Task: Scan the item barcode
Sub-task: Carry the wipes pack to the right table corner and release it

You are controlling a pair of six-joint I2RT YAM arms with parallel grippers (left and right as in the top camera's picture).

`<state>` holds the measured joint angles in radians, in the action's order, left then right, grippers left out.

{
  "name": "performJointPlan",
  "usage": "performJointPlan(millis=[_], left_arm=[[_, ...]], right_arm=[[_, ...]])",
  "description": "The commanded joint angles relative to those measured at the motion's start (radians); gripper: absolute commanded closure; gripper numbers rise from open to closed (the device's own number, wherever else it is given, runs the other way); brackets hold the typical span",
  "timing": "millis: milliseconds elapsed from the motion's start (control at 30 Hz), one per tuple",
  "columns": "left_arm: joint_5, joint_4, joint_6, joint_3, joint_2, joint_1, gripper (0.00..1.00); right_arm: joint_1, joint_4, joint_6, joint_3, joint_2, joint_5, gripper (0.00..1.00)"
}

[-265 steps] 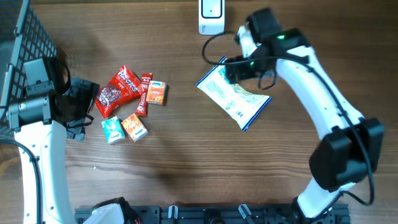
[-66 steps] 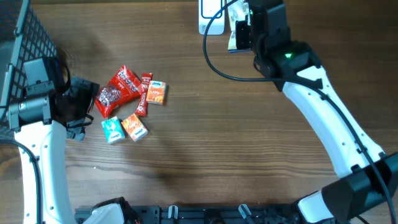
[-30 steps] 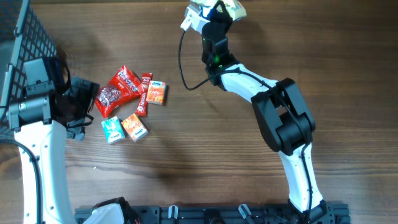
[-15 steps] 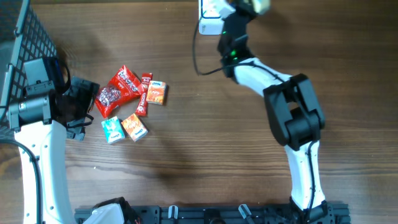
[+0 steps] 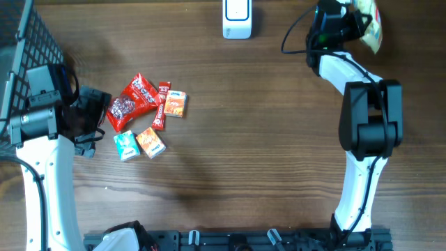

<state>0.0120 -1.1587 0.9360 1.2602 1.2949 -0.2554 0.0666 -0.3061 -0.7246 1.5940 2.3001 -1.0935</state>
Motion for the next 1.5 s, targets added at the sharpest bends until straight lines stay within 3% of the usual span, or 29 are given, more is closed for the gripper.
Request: performJointPlan(millis=[0, 267, 533, 600, 633, 667, 767, 1000, 1233, 1467], left_arm=[[-0.014, 0.001, -0.012, 0.003, 0.001, -0.005, 0.00], [-0.014, -0.002, -0.012, 0.003, 0.001, -0.005, 0.00], [-0.014, 0.011, -0.012, 0.003, 0.001, -0.005, 0.00], [-0.014, 0.014, -0.012, 0.003, 0.001, -0.005, 0.00], [-0.014, 0.014, -0.012, 0.003, 0.001, -0.005, 0.00], [-0.014, 0.014, -0.012, 0.003, 0.001, -0.005, 0.00], [-0.014, 0.014, -0.012, 0.003, 0.001, -0.005, 0.00], [-0.013, 0.014, -0.012, 0.003, 0.001, -0.005, 0.00], [-0.013, 0.013, -0.012, 0.003, 0.001, -0.005, 0.00], [-0.014, 0.014, -0.013, 0.003, 0.001, -0.005, 0.00]], right_arm=[[-0.049, 0.138, 0.274, 0.012, -0.053, 0.003, 0.96], [-0.233, 0.424, 0.505, 0.012, -0.052, 0.059, 0.96], [-0.283, 0.481, 0.518, 0.012, -0.053, 0.165, 0.94], [-0.276, 0.484, 0.518, 0.012, -0.053, 0.188, 0.68], [-0.274, 0.486, 0.518, 0.012, -0.053, 0.193, 0.43], [-0.271, 0.488, 0.518, 0.012, -0.053, 0.205, 0.27], [-0.266, 0.507, 0.520, 0.012, -0.063, 0.242, 0.02], [-0.262, 0.588, 0.552, 0.012, -0.214, 0.580, 0.00], [-0.263, 0.624, 0.636, 0.012, -0.387, 0.737, 0.00], [-0.263, 0.830, 0.702, 0.012, -0.564, 1.357, 0.00]])
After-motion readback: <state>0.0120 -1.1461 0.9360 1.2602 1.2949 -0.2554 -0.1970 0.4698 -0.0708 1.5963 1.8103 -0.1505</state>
